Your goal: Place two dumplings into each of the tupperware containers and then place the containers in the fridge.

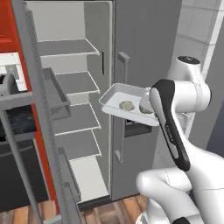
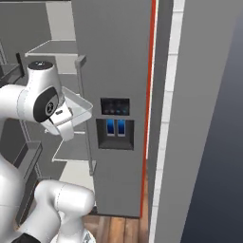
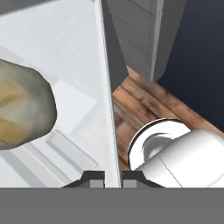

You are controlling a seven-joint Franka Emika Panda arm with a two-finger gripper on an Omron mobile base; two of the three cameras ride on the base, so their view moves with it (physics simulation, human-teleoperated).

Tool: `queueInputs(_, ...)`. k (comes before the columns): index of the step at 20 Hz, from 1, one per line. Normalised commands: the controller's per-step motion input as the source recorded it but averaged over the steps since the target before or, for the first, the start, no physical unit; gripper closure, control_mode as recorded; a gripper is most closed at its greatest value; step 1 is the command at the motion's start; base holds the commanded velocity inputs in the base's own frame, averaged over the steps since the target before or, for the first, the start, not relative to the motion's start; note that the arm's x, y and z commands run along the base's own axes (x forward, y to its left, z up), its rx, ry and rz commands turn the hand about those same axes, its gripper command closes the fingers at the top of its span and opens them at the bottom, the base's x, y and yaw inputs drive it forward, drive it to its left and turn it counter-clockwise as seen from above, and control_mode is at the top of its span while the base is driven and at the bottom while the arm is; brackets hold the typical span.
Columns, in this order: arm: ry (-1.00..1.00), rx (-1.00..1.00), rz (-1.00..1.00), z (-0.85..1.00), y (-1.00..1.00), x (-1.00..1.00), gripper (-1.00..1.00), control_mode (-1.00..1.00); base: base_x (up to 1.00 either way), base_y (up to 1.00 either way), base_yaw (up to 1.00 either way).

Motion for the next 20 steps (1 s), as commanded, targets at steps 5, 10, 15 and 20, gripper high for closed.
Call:
queueInputs(5,0.0,0.0,0.0,0.0,0.0,0.0,1.0,1.0,0.34,-0.3,0.11)
queueInputs(10,0.0,0.0,0.0,0.0,0.0,0.0,1.0,1.0,0.19,-0.28,0.0)
queueInputs(15,0.0,0.0,0.0,0.0,0.0,0.0,1.0,1.0,0.61,-0.1,0.0)
queueInputs(20,0.0,0.0,0.0,0.0,0.0,0.0,1.0,1.0,0.65,-0.07,0.04)
